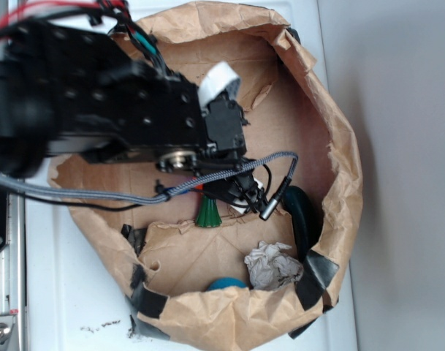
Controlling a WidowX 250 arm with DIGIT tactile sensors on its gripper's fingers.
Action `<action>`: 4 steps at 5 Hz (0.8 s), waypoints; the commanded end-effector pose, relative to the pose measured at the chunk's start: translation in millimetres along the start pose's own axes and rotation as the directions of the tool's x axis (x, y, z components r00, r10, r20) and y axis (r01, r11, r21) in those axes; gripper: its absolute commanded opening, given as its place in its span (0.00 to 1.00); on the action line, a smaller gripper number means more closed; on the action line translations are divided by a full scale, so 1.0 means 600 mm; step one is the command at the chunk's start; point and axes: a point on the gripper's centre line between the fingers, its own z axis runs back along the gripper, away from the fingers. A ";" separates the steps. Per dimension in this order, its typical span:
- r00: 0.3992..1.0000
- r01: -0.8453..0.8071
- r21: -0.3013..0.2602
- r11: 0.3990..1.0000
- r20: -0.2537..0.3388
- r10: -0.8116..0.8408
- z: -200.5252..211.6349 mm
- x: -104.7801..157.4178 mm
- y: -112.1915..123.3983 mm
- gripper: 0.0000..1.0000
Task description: Grab the carrot.
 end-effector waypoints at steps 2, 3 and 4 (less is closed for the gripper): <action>0.993 -0.060 0.003 0.998 0.101 0.059 -0.009 0.012 -0.025 0.00; 0.987 -0.072 -0.014 0.997 0.141 0.073 0.000 0.014 -0.024 0.00; 0.988 -0.077 -0.034 0.996 0.129 0.080 0.028 0.014 -0.025 0.00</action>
